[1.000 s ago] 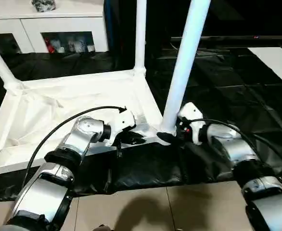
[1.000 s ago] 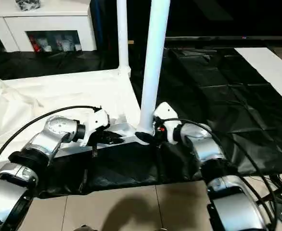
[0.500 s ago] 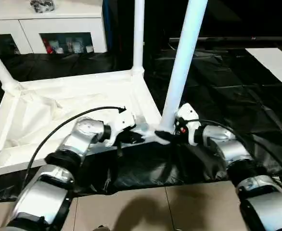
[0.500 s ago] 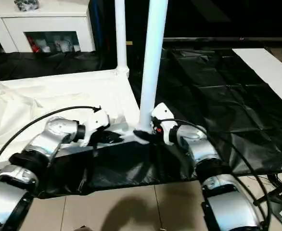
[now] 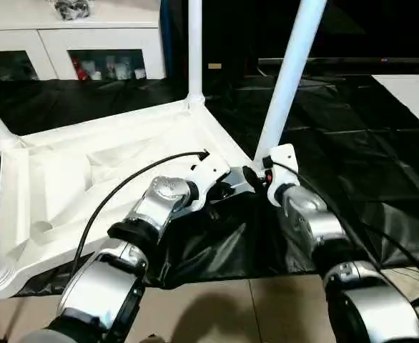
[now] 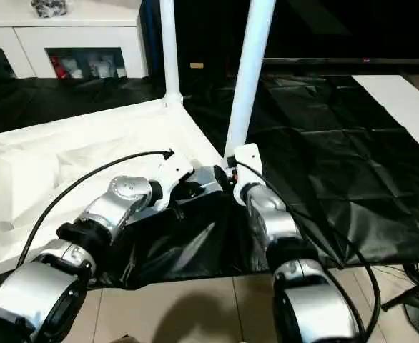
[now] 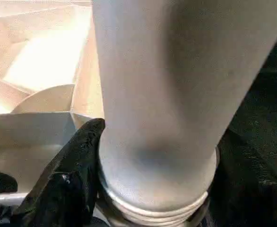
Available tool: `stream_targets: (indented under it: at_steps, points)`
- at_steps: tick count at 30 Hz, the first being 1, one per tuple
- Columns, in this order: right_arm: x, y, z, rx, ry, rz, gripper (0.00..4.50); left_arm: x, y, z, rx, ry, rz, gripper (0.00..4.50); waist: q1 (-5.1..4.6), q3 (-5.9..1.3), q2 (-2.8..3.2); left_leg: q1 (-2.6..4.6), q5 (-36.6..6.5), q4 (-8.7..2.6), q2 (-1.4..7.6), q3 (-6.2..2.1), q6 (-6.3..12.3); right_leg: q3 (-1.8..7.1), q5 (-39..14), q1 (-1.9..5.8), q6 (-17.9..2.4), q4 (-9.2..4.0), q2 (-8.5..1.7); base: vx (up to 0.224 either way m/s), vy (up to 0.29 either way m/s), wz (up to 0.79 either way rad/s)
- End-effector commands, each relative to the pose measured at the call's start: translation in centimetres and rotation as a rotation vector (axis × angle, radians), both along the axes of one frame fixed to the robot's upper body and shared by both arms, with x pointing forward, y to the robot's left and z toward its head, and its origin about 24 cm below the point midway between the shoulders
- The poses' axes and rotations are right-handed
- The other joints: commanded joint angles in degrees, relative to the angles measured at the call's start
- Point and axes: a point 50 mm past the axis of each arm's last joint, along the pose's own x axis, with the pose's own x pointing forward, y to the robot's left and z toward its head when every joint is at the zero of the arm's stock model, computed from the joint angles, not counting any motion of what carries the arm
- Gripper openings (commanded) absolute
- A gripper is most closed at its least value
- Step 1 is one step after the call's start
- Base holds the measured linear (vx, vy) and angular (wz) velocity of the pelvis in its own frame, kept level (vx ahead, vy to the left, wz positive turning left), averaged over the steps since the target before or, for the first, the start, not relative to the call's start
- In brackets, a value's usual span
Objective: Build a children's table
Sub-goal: Rotate leg to tighten
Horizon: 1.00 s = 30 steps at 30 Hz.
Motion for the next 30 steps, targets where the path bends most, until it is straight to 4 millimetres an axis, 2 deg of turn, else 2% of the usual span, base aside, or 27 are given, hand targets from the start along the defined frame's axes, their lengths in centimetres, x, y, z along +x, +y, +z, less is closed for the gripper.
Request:
stream_targets:
  at_steps: [1,2,3,4,8,9,11,13,14,15,18,21,22,26,30]
  points:
    - [-1.2,5.2,0.7,0.052,-0.042,0.301,3.48,-0.5,-1.0,-0.1,-0.065,-0.012,-0.026,0.00,-0.12,-3.62,-1.04,-0.40,-10.85,-3.75,1.20,-0.36,4.00,2.86,-14.15,3.05,-9.75,-4.74,-3.41,0.000,0.000,0.00]
    - [-1.1,4.3,0.9,0.039,-0.048,0.317,3.54,-0.7,-0.4,0.0,-0.067,-0.020,-0.072,0.00,-0.21,-3.55,-0.98,-0.42,-9.61,-3.70,1.19,-0.27,4.56,2.78,-12.58,2.97,-10.28,-4.69,-3.30,0.000,0.000,0.00]
    - [-1.1,4.0,0.9,0.034,-0.049,0.324,3.54,-0.8,-0.1,0.0,-0.068,-0.016,-0.084,0.00,-0.22,-3.67,-1.40,-0.54,-9.09,-3.62,1.18,-0.22,4.81,2.77,-11.99,3.21,-10.45,-4.56,-3.35,0.000,0.000,0.00]
    - [-1.2,3.4,1.0,0.011,-0.048,0.357,3.74,-1.0,0.3,0.1,-0.072,-0.018,-0.118,0.00,-0.11,-3.68,-1.20,-0.64,-8.04,-3.59,1.18,-0.22,5.27,2.82,-11.00,3.24,-10.88,-4.39,-3.45,0.000,0.000,0.00]
    - [-1.5,1.4,1.2,-0.055,-0.051,0.467,3.74,-1.6,2.1,0.0,-0.070,0.012,-0.206,0.00,-0.23,-3.64,-0.88,-0.56,-7.63,-3.45,1.49,-0.08,5.63,2.76,-8.78,3.10,-12.11,-4.08,-3.19,0.000,0.000,0.00]
    - [-1.6,1.1,1.2,-0.059,-0.049,0.489,3.74,-1.7,2.4,0.0,-0.066,0.016,-0.221,0.00,-0.16,-3.65,-0.76,-0.33,-8.05,-3.48,1.61,0.00,5.51,2.77,-8.82,2.92,-12.56,-4.05,-3.12,0.000,0.000,0.00]
    - [-2.3,-0.1,1.5,-0.079,-0.040,0.615,3.74,-2.2,3.7,0.1,-0.071,0.053,-0.276,0.00,0.13,-3.62,-0.80,-0.16,-8.25,-3.49,1.78,0.04,5.36,2.83,-8.05,2.97,-13.09,-3.93,-3.12,0.000,0.000,0.00]
    - [-3.2,-0.9,1.7,-0.082,-0.016,0.743,3.74,-2.7,4.7,0.2,-0.085,0.087,-0.327,0.00,0.23,-3.61,-0.96,-0.34,-8.00,-3.44,1.88,0.06,5.94,2.79,-5.68,3.12,-13.60,-3.50,-2.97,0.000,0.000,0.00]
    - [-3.5,-1.0,1.8,-0.079,-0.007,0.789,3.74,-2.9,5.1,0.3,-0.085,0.100,-0.346,0.00,0.28,-3.56,-0.91,-0.29,-8.75,-3.43,1.88,0.15,6.62,2.79,-5.95,2.97,-13.82,-3.59,-3.07,0.000,0.000,0.00]
    - [-3.7,-1.0,1.9,-0.077,-0.001,0.813,3.74,-3.0,5.4,0.3,-0.083,0.108,-0.356,0.00,0.30,-3.55,-0.93,-0.32,-8.95,-3.44,1.89,0.12,6.52,2.81,-6.56,2.98,-13.73,-3.62,-3.13,0.000,0.000,0.00]
    - [-4.6,-1.0,1.8,-0.076,0.050,0.945,3.74,-3.5,6.7,0.5,-0.077,0.147,-0.398,0.00,0.31,-3.36,-1.05,-0.23,-10.53,-3.63,1.96,0.03,5.34,2.80,-10.81,2.91,-13.03,-3.95,-3.24,0.000,0.000,0.00]
    - [-4.9,-1.0,1.7,-0.086,0.068,0.990,3.74,-3.5,7.2,0.7,-0.073,0.150,-0.397,0.00,0.27,-3.20,-1.05,-0.14,-11.46,-3.75,1.99,0.04,4.57,2.89,-13.42,2.67,-12.47,-4.21,-3.31,0.000,0.000,0.00]
    - [-4.9,-0.9,1.7,-0.090,0.072,1.000,3.59,-3.4,7.3,0.8,-0.071,0.150,-0.396,0.00,0.28,-3.21,-1.21,-0.11,-11.50,-3.82,1.97,-0.02,3.93,2.90,-14.60,2.65,-11.92,-4.29,-3.38,0.000,0.000,0.00]
    - [-5.0,-0.6,1.8,-0.083,0.079,1.022,3.29,-3.7,8.0,1.0,-0.066,0.184,-0.422,0.00,0.29,-3.34,-1.12,-0.15,-9.88,-3.77,1.95,-0.05,3.71,2.95,-11.97,2.71,-12.41,-3.94,-3.29,0.000,0.000,0.00]
    - [-5.2,-0.4,1.8,-0.072,0.091,1.044,3.00,-3.9,8.3,1.1,-0.061,0.193,-0.430,0.00,0.29,-3.48,-1.12,-0.22,-8.26,-3.60,1.92,0.03,4.44,2.89,-7.89,2.81,-13.70,-3.45,-3.16,0.000,0.000,0.00]
